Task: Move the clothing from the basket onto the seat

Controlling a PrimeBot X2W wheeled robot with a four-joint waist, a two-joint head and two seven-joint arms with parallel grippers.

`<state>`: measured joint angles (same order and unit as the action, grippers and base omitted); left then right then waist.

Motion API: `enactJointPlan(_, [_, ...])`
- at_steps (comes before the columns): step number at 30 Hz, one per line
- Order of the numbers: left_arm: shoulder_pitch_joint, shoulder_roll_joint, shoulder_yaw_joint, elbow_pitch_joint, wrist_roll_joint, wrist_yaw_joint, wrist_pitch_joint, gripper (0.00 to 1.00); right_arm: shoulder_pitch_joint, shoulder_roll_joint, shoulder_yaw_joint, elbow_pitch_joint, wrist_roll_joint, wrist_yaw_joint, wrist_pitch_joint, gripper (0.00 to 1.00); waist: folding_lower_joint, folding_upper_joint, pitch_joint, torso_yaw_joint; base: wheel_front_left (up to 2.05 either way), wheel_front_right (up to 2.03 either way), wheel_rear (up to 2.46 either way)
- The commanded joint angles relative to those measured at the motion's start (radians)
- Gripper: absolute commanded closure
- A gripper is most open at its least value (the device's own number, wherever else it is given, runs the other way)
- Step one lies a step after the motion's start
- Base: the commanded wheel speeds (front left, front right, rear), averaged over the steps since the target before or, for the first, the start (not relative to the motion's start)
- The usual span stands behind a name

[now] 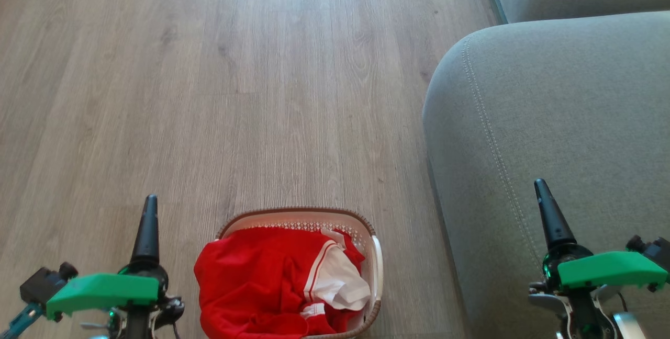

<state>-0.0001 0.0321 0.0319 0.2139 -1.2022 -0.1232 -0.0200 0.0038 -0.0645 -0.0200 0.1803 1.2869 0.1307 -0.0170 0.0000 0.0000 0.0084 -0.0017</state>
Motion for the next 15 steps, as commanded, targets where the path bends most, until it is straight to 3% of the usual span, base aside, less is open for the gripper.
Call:
enactJointPlan(1, [-0.056, 0.013, 0.004, -0.044, 0.031, -0.003, -0.010, 0.00, -0.054, -0.016, 0.015, -0.047, -0.025, 0.000, -0.011, 0.00, 0.0000, 0.0000, 0.000, 0.000, 0.00, 0.00, 0.00])
enactJointPlan(15, [-0.055, 0.017, -0.014, -0.067, 0.301, -0.003, -0.051, 0.00, -0.057, -0.037, 0.055, -0.056, -0.264, 0.000, -0.053, 0.00, 0.0000, 0.0000, 0.001, -0.001, 0.00, 0.00, 0.00])
